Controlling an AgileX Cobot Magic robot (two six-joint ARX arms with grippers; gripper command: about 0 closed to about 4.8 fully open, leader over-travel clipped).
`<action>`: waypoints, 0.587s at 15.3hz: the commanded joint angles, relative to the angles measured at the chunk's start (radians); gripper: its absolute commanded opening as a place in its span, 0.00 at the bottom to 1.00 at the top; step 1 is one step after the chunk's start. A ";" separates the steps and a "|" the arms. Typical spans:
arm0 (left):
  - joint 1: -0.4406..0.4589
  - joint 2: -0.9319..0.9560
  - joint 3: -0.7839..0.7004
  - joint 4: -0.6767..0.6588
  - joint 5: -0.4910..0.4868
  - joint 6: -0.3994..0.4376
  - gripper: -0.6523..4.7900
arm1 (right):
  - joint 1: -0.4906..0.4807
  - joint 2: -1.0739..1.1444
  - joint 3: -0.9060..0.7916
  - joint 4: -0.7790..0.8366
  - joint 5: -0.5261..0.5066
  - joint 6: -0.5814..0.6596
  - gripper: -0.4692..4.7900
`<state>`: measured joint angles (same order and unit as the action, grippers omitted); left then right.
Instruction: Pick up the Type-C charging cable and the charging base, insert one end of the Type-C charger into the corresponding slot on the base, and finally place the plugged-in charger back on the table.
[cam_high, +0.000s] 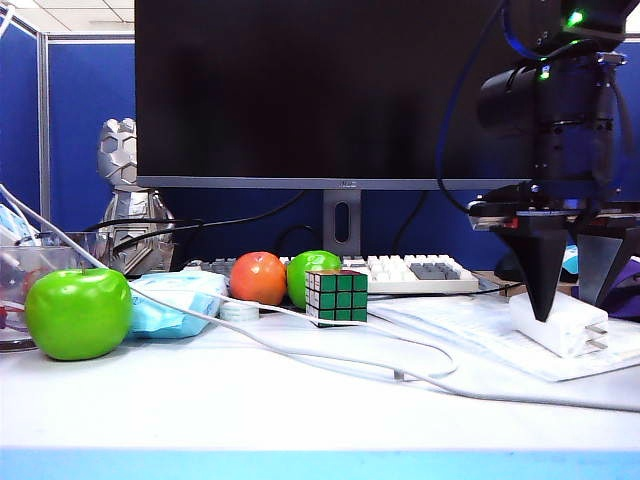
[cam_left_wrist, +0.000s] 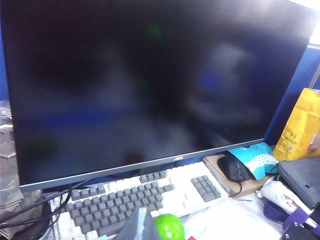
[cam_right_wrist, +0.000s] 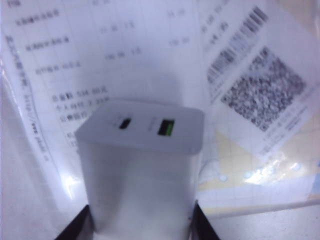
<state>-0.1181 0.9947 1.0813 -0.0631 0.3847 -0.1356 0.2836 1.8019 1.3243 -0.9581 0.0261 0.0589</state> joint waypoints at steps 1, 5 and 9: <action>-0.001 -0.005 0.004 0.019 0.005 -0.003 0.11 | 0.000 0.023 0.003 0.043 0.001 0.023 0.43; -0.001 -0.005 0.004 0.018 0.005 -0.003 0.11 | 0.000 0.018 0.032 0.049 0.001 0.023 0.71; -0.001 -0.005 0.004 0.013 0.005 -0.003 0.11 | 0.000 0.019 0.034 0.062 -0.002 0.134 0.71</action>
<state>-0.1181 0.9947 1.0813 -0.0639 0.3847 -0.1356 0.2844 1.8259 1.3537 -0.9081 0.0254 0.1406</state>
